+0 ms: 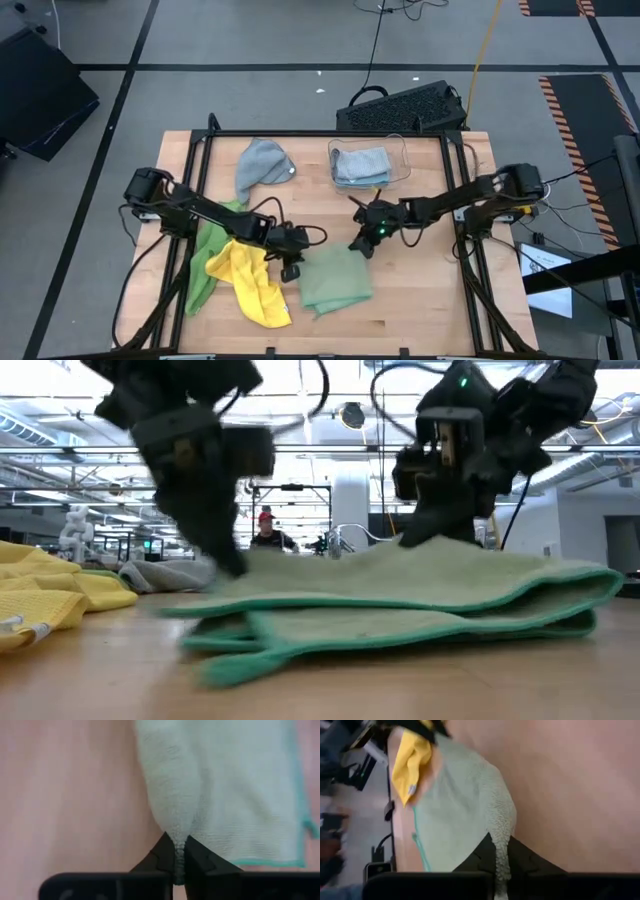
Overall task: Fold microfiber towels
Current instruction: Fold the light green towel
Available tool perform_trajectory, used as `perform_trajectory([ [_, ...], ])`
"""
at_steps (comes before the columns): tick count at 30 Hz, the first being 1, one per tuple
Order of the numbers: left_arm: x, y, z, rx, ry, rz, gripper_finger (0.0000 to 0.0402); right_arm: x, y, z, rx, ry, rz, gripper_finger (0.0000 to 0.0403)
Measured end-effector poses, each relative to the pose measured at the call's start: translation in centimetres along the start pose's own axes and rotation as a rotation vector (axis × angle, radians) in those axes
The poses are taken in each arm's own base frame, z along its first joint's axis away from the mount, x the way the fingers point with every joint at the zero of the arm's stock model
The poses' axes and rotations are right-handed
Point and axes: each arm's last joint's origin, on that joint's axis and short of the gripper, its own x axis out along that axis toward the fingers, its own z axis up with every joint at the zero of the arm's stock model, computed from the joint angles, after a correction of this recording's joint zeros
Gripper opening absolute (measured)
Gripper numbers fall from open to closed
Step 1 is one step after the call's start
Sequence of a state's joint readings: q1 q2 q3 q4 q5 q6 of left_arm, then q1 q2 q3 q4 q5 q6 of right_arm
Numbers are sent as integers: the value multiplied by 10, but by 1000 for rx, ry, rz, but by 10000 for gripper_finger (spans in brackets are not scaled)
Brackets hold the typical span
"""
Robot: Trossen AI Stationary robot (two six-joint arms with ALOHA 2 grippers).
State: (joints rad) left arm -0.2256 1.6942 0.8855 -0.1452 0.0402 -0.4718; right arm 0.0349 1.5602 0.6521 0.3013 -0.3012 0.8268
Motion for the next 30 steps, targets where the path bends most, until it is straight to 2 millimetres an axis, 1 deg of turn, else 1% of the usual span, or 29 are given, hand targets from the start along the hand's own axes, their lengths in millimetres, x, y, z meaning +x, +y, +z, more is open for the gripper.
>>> perform_trajectory([
  [4, -18, -3, 23, 90, -115, 98, 8, -26, 10, 4, -64, -112, -101, 6],
  [6, -23, -3, 31, 125, -153, 178, 7, -37, 13, 6, -139, -164, -156, 6],
  [8, -26, -5, 39, 151, -194, 233, 12, -45, 16, 7, -244, -206, -199, 6],
  [10, -29, -7, 44, 173, -214, 247, 17, -50, 18, 9, -303, -235, -223, 5],
  [13, -29, -12, 42, 190, -211, 241, 16, -53, 18, 8, -339, -232, -236, 5],
  [17, -28, -25, 31, 233, -170, 227, 6, -54, 19, 2, -377, -169, -235, 5],
  [21, -24, -37, 23, 265, -156, 211, 13, -52, 18, -5, -426, -122, -239, 5],
  [24, -20, -41, 19, 276, -147, 208, 16, -51, 17, -9, -463, -94, -222, 5],
  [30, -18, -51, 18, 268, -180, 164, 6, -46, 17, -23, -492, -39, -141, 9],
])
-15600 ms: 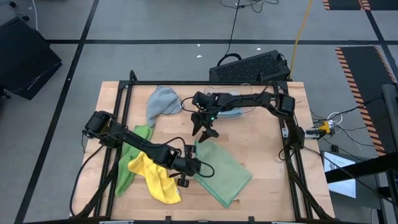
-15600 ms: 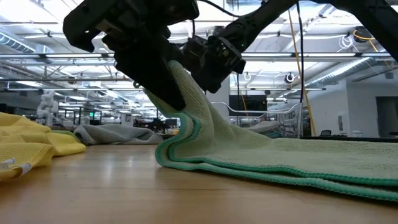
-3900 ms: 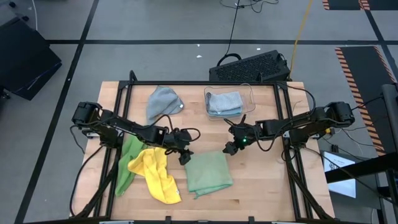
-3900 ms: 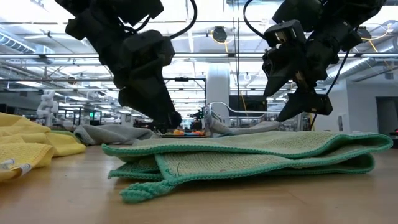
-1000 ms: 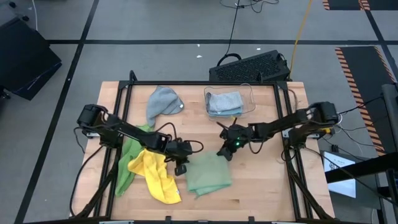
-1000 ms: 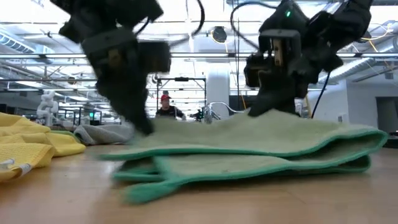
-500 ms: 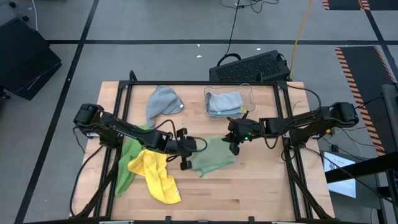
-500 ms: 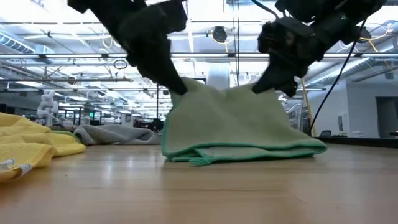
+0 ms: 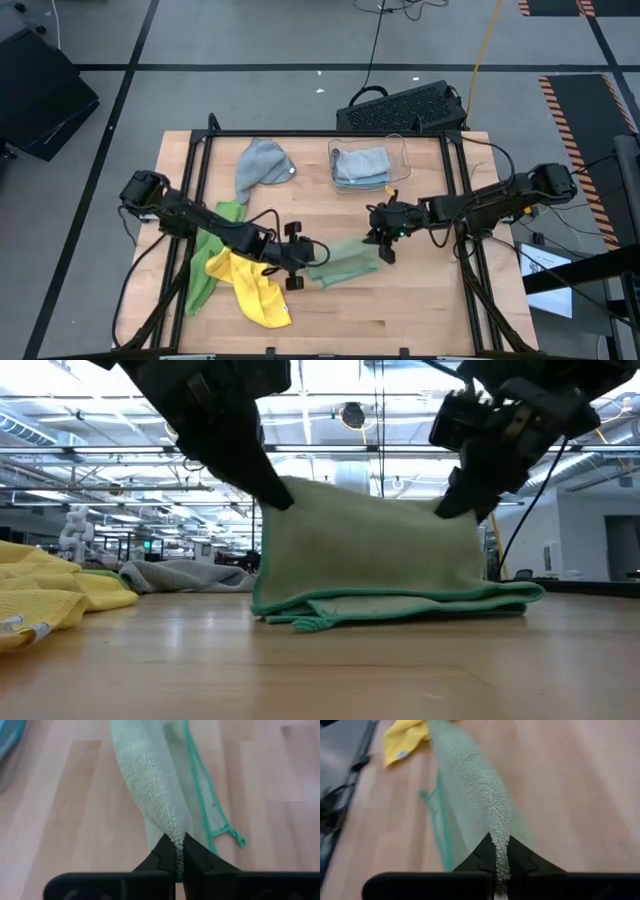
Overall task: Fold microfiber towels
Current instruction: Fold the light green towel
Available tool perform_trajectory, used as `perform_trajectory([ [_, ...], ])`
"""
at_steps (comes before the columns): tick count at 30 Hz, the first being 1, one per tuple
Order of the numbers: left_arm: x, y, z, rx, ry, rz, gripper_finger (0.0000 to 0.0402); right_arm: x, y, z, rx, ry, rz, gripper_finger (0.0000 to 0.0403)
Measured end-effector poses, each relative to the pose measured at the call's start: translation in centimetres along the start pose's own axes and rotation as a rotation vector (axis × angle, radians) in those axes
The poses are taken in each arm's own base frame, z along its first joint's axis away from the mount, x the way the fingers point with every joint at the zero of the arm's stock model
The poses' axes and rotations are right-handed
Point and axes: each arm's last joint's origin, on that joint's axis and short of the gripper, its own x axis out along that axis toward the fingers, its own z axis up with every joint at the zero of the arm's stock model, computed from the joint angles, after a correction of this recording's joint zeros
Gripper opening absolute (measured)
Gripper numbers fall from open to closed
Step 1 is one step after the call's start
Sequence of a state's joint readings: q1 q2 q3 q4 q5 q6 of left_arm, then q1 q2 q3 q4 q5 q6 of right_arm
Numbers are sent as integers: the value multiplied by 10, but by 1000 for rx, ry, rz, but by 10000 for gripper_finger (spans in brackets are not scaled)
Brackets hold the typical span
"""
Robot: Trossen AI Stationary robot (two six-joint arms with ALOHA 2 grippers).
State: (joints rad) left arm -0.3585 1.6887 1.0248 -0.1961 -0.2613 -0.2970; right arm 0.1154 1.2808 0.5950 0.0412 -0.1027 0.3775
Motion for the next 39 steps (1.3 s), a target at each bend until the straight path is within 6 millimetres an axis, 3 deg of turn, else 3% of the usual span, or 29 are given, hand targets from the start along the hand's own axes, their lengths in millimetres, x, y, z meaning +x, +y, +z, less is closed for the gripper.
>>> perform_trajectory([
  [13, 17, -14, -2, -64, -23, -130, 36, 3, 16, -17, -38, 50, 57, 25],
  [21, 21, -17, -3, -156, 6, -218, 126, 3, 26, -24, -22, 120, 155, 134],
  [27, 5, -8, 12, -251, 20, -456, 180, -1, 28, -29, 51, 221, 254, 207],
  [33, -2, 8, 32, -334, -151, -385, 163, -14, 33, -20, 195, 169, 292, 212],
  [36, 13, 12, 32, -311, -207, -292, 134, -17, 37, -8, 226, 32, 298, 196],
  [39, 37, 16, 19, -305, -143, -237, 104, -13, 42, 7, 190, -159, 317, 170],
])
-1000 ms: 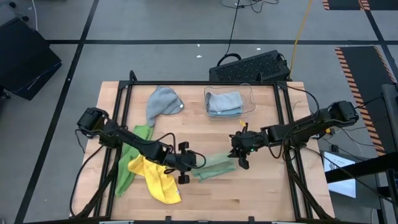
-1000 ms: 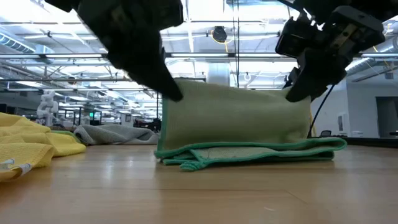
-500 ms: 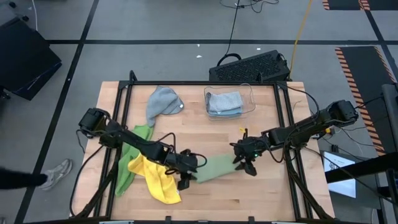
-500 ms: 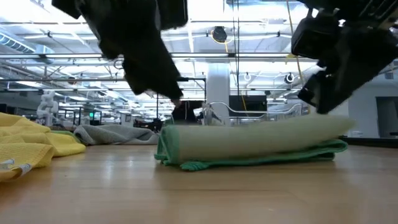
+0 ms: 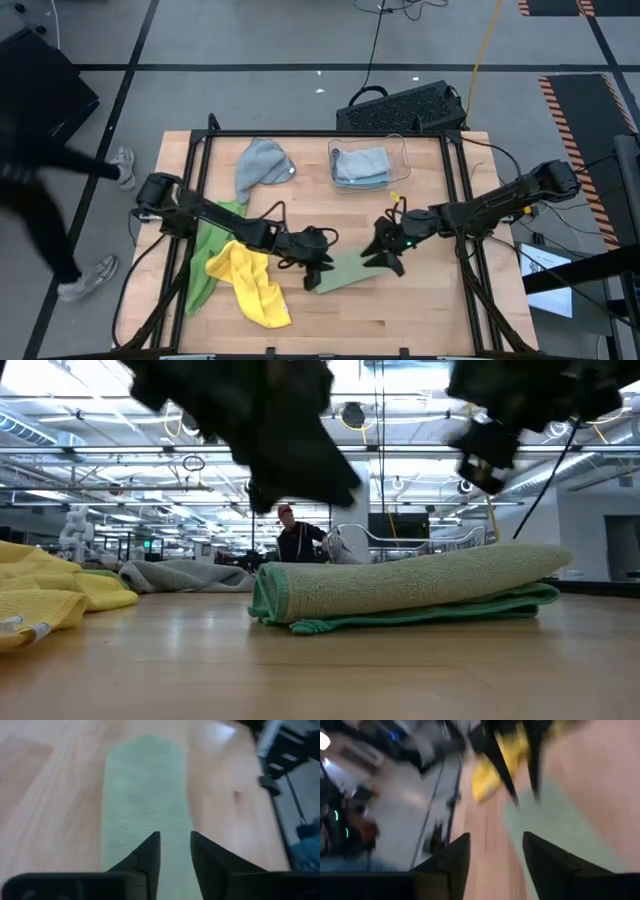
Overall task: Fold microfiber towels
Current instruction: Fold the light green towel, then put the light green towel in the transparent bin
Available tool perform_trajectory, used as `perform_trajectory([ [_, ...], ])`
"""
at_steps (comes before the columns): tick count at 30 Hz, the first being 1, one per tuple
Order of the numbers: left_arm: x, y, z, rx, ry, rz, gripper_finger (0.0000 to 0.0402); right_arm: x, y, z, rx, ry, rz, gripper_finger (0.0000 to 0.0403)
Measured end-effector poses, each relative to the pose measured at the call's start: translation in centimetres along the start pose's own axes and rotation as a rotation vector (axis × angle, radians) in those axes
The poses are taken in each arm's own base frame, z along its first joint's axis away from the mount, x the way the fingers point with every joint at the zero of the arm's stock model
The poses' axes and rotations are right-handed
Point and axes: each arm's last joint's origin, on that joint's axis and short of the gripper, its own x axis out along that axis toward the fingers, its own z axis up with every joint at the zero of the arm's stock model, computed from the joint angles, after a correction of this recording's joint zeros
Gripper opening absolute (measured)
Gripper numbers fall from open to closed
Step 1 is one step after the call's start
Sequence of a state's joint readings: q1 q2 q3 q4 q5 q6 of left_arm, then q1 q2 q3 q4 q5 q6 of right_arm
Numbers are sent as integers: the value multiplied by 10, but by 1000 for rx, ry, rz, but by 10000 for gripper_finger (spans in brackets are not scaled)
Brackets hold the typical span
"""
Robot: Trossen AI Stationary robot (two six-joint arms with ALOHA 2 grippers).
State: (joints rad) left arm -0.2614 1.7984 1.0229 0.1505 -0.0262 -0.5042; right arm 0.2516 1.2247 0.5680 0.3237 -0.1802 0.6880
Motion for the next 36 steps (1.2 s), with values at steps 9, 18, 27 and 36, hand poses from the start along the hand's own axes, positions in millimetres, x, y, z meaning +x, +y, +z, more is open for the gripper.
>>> perform_trajectory([
  [9, 30, 22, -26, -169, 140, 42, 54, 49, -27, -23, 79, 35, -47, 40],
  [18, -4, 28, 17, -218, 41, -81, 51, 71, -57, -54, 181, 176, -186, 13],
  [27, -4, 63, 18, -296, 98, 57, 167, 49, -34, -26, 243, 90, -80, 5],
  [36, 17, 70, -6, -334, 296, -52, 300, 3, -17, -18, 356, 120, -189, 15],
])
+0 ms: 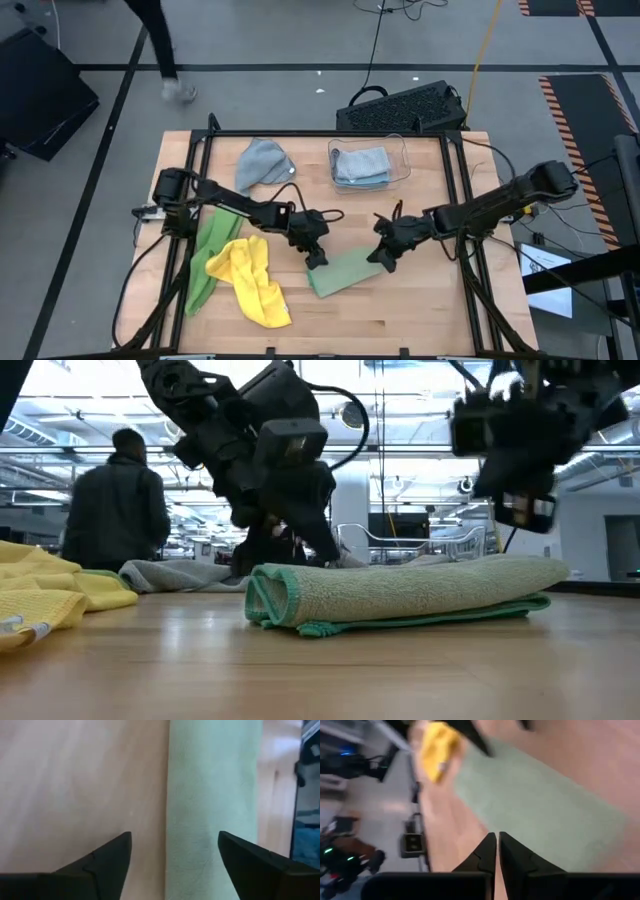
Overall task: Fold microfiber towels
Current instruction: Put the light green towel in the transparent bin
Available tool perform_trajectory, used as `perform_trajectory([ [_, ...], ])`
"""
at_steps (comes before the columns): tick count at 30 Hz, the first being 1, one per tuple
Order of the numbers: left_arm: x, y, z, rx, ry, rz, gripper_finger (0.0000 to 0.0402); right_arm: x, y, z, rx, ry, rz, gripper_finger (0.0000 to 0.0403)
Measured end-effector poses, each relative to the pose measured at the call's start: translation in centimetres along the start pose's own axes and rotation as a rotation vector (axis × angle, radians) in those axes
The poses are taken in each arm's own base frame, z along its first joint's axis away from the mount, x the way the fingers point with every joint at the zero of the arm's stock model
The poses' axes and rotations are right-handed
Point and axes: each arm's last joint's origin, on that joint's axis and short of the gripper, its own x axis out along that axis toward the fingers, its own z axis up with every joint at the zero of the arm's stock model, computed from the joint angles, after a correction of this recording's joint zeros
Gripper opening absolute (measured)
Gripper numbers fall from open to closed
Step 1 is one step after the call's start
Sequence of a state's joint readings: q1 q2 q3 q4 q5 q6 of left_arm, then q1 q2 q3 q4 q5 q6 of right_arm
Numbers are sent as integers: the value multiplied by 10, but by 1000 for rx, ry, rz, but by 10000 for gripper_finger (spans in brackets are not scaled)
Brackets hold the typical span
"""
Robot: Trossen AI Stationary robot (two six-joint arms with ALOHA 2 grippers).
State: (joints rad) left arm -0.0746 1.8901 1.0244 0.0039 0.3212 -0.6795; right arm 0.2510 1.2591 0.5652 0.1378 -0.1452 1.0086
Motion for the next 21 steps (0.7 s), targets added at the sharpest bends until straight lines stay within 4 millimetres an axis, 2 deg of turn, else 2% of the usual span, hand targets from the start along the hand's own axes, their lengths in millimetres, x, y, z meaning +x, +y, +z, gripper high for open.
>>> perform_trajectory([
  [5, 14, 2, -5, -4, 28, -23, 303, -14, -3, -3, 34, -7, -84, 16],
  [12, 27, -4, -10, 24, 52, -133, 250, -20, -9, -5, 130, -43, -180, 16],
  [16, 31, -5, -13, 113, 35, -115, 181, -22, -16, -9, 181, -29, -259, 18],
  [21, 35, -11, -19, 274, -4, -69, 42, -24, -23, -10, 238, 15, -319, 56],
])
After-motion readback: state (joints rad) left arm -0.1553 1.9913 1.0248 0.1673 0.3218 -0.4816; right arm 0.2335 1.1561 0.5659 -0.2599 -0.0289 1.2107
